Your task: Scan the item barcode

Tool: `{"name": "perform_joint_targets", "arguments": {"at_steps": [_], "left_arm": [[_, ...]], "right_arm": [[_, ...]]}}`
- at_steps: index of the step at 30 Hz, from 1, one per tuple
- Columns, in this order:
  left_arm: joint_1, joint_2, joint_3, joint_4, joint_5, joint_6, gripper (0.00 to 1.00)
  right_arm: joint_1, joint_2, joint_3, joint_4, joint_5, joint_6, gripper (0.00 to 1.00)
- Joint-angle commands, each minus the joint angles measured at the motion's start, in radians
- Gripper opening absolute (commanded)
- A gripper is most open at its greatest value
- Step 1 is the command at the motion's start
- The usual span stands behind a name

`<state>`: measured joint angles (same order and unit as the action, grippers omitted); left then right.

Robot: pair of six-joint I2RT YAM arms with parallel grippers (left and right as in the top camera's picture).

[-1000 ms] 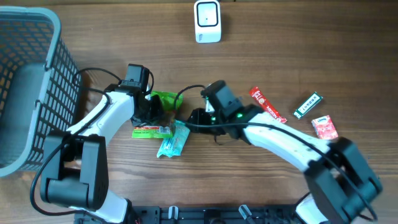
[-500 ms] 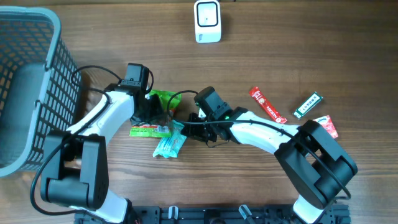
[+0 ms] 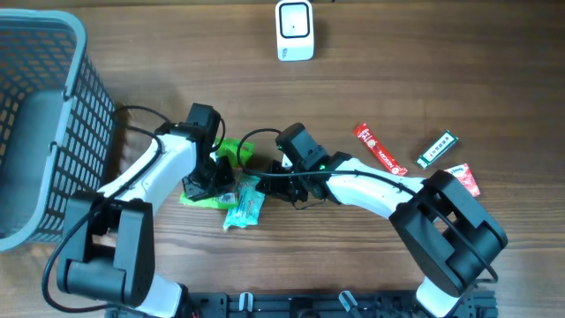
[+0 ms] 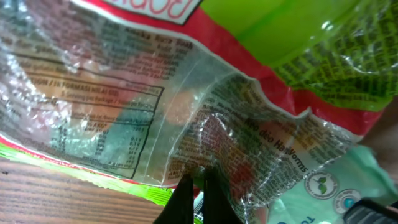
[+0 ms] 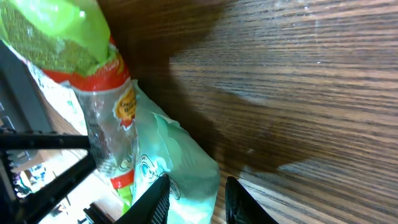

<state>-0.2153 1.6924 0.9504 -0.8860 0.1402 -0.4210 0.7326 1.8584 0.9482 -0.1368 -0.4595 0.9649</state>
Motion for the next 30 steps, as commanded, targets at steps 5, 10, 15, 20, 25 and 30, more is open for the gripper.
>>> {"name": "perform_joint_targets", "arguments": {"at_steps": [5,10,15,20,25,30], "left_arm": [[0.002,-0.003,0.018,-0.062,0.016,0.077,0.04],[0.007,-0.068,0.147,-0.134,0.015,0.072,0.04],[0.0,-0.122,0.174,-0.206,0.02,0.019,0.04],[-0.051,-0.1,0.068,-0.161,0.032,-0.01,0.04],[-0.101,-0.093,-0.032,-0.08,0.111,-0.014,0.04],[-0.121,-0.093,-0.129,0.05,0.11,-0.068,0.04]], "right_arm": [[0.004,0.023,-0.008,-0.003,0.011,0.003,0.35],[0.004,0.023,-0.008,-0.003,0.011,0.003,0.36],[0.004,0.023,-0.008,-0.005,0.011,0.003,0.37],[0.004,0.023,-0.008,-0.006,0.007,0.003,0.37],[0.004,0.023,-0.008,-0.007,0.003,0.004,0.37],[0.004,0.023,-0.008,-0.01,-0.013,0.003,0.37]]}}
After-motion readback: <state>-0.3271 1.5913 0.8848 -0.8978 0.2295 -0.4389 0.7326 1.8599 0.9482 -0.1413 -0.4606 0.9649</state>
